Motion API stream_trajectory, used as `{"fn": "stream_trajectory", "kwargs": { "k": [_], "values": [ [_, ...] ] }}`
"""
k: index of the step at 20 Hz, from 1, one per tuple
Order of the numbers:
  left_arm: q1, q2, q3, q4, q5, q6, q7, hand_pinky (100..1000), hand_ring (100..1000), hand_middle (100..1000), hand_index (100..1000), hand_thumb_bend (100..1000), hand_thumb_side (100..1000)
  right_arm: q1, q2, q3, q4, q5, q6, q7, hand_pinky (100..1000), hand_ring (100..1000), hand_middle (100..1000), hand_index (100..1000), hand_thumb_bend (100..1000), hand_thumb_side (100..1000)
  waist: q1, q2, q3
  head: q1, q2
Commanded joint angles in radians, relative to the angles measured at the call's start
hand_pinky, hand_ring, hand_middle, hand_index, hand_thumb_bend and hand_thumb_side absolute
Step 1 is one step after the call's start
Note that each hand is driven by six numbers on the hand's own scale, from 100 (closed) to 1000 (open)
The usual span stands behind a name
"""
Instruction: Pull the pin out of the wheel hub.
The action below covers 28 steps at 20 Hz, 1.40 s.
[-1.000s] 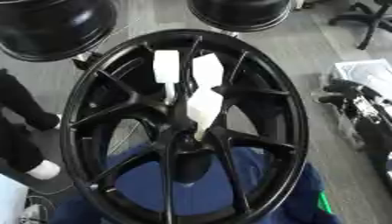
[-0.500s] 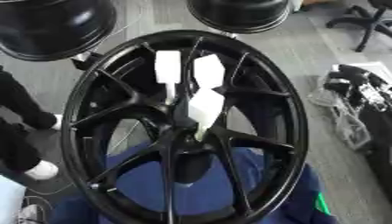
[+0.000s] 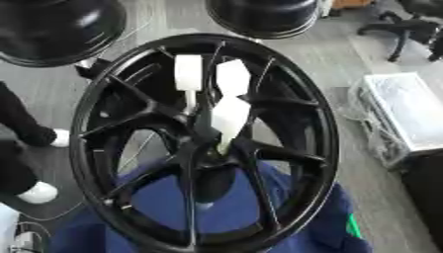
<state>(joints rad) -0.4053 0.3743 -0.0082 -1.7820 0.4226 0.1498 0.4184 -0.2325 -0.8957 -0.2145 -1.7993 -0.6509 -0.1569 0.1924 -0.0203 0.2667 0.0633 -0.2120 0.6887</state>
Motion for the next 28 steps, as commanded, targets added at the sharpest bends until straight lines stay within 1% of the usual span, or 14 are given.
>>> {"fn": "stream_trajectory", "kwargs": {
  "k": [1, 5, 6, 8, 9, 10, 12, 13, 14, 17, 21, 23, 26, 28],
  "values": [
    [-0.003, 0.035, 0.012, -0.009, -0.008, -0.002, 0.005, 472, 708, 664, 697, 150, 748, -0.063, -0.099, 0.030, -0.041, -0.055, -0.018, 0.023, 1000, 881, 913, 934, 100, 524, -0.004, -0.026, -0.004, 0.003, 0.010],
    [0.003, 0.042, 0.009, -0.007, -0.009, -0.001, 0.003, 472, 708, 664, 697, 149, 749, -0.145, -0.127, 0.101, -0.152, -0.069, -0.032, 0.065, 999, 875, 898, 927, 100, 531, -0.009, -0.030, -0.009, 0.002, 0.015],
    [0.004, 0.045, 0.009, -0.006, -0.010, 0.000, 0.002, 472, 708, 664, 697, 148, 749, -0.163, -0.128, 0.122, -0.177, -0.065, -0.038, 0.085, 996, 873, 895, 926, 100, 528, -0.010, -0.030, -0.011, 0.003, 0.017],
    [0.006, 0.050, 0.009, -0.007, -0.010, -0.001, 0.002, 472, 708, 664, 697, 148, 748, -0.205, -0.123, 0.167, -0.195, -0.055, -0.055, 0.143, 990, 870, 891, 927, 100, 525, -0.012, -0.029, -0.015, 0.005, 0.019],
    [0.007, 0.053, 0.010, -0.007, -0.011, -0.001, 0.003, 472, 708, 664, 696, 148, 748, -0.226, -0.119, 0.187, -0.198, -0.047, -0.066, 0.175, 984, 870, 884, 929, 100, 341, -0.013, -0.028, -0.018, 0.009, 0.021],
    [0.009, 0.056, 0.012, -0.008, -0.011, -0.002, 0.004, 472, 709, 664, 696, 148, 749, -0.246, -0.116, 0.206, -0.199, -0.033, -0.076, 0.207, 982, 869, 887, 930, 100, 496, -0.015, -0.028, -0.022, 0.014, 0.022],
    [0.014, 0.063, 0.013, -0.009, -0.010, -0.002, 0.005, 472, 709, 664, 696, 147, 750, -0.276, -0.110, 0.240, -0.200, 0.003, -0.087, 0.251, 977, 869, 885, 934, 100, 471, -0.018, -0.026, -0.027, 0.020, 0.024],
    [0.016, 0.066, 0.014, -0.009, -0.009, -0.002, 0.006, 472, 709, 664, 696, 141, 750, -0.288, -0.106, 0.256, -0.201, 0.025, -0.088, 0.267, 975, 870, 885, 937, 100, 407, -0.019, -0.025, -0.030, 0.023, 0.026],
    [0.019, 0.069, 0.014, -0.009, -0.009, -0.002, 0.007, 472, 709, 664, 696, 147, 751, -0.299, -0.103, 0.272, -0.201, 0.051, -0.088, 0.281, 972, 870, 886, 938, 100, 483, -0.021, -0.025, -0.033, 0.025, 0.028],
    [0.024, 0.077, 0.016, -0.009, -0.009, -0.001, 0.009, 472, 710, 664, 696, 146, 752, -0.323, -0.101, 0.315, -0.201, 0.145, -0.095, 0.310, 966, 873, 890, 940, 100, 498, -0.026, -0.023, -0.040, 0.030, 0.038],
    [0.022, 0.082, 0.016, -0.010, -0.006, -0.001, 0.009, 472, 710, 664, 696, 147, 751, -0.339, -0.102, 0.365, -0.201, 0.270, -0.135, 0.346, 948, 860, 878, 927, 100, 479, -0.027, -0.020, -0.042, 0.030, 0.043],
    [0.021, 0.083, 0.017, -0.010, -0.005, -0.002, 0.010, 472, 710, 665, 695, 146, 750, -0.337, -0.100, 0.390, -0.201, 0.333, -0.155, 0.359, 944, 856, 868, 914, 100, 473, -0.026, -0.019, -0.044, 0.030, 0.042],
    [0.017, 0.089, 0.022, -0.012, -0.005, -0.004, 0.012, 473, 711, 665, 696, 146, 747, -0.326, -0.091, 0.428, -0.201, 0.421, -0.171, 0.367, 941, 851, 858, 911, 100, 509, -0.026, -0.015, -0.050, 0.030, 0.045],
    [0.018, 0.097, 0.030, -0.014, -0.003, -0.008, 0.017, 474, 711, 665, 696, 146, 747, -0.314, -0.088, 0.448, -0.201, 0.469, -0.176, 0.367, 941, 854, 860, 913, 100, 513, -0.027, -0.014, -0.056, 0.031, 0.046]
  ]
}}
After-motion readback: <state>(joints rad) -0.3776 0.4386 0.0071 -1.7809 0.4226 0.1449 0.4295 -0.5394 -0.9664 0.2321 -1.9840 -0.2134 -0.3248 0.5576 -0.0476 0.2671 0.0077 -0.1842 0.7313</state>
